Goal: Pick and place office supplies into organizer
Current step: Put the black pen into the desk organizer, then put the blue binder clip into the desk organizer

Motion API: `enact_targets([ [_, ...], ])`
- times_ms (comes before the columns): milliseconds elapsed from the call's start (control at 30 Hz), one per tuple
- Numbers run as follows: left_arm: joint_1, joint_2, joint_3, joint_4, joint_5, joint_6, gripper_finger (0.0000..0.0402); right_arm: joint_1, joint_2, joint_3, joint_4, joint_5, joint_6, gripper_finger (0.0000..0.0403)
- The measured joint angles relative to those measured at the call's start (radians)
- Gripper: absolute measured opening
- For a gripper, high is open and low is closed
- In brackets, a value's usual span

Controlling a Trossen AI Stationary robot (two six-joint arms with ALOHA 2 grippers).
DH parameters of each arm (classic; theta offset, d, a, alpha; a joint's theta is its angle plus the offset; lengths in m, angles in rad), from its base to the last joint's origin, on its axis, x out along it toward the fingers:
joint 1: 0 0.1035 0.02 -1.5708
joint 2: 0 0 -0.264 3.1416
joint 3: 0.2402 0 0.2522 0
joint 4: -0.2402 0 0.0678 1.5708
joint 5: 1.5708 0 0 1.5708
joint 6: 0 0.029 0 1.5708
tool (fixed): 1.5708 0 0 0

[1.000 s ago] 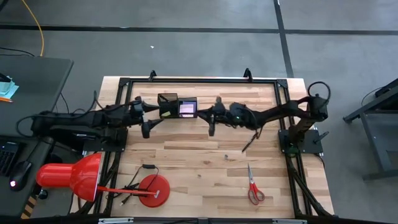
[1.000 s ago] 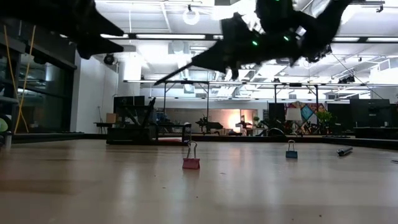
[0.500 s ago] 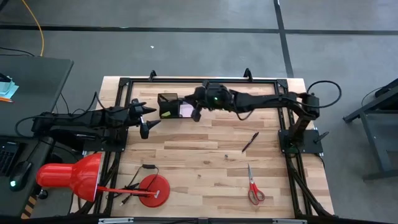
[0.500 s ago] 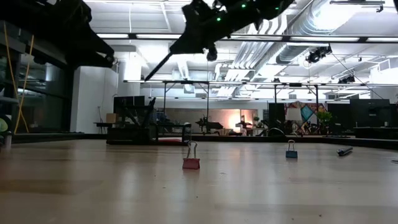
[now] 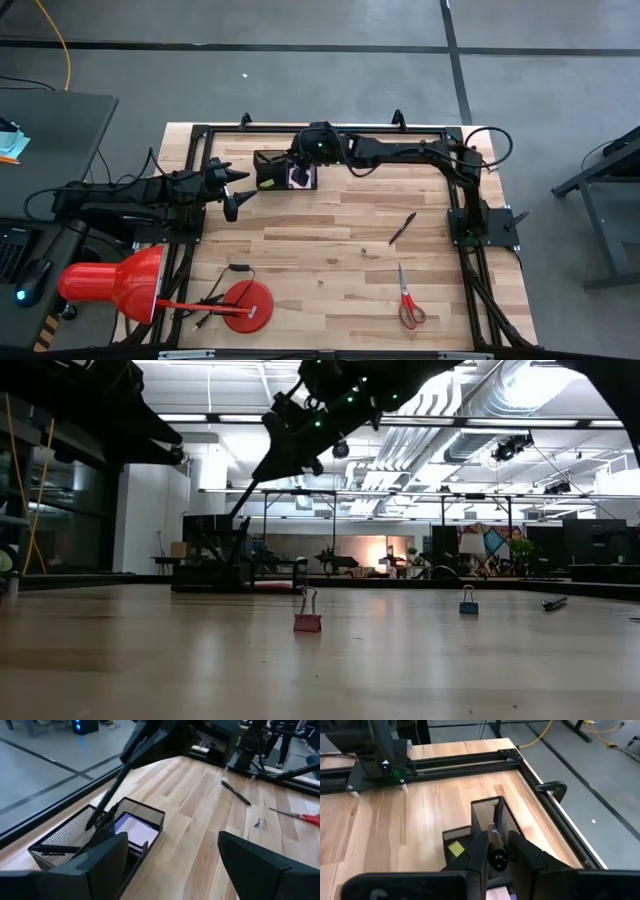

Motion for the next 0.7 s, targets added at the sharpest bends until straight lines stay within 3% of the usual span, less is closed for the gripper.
enact_targets([
  [267, 0.000, 0.000, 0.000, -0.004, 0.000, -0.002, 0.0294, -0.027, 0.067, 0.083, 0.016, -0.072, -0.030, 0.0048],
  [700, 0.000, 0.000, 0.000, -0.012, 0.001, -0.002, 0.0294, -0.034, 0.068, 0.090, 0.019, -0.062, -0.036, 0.0110],
])
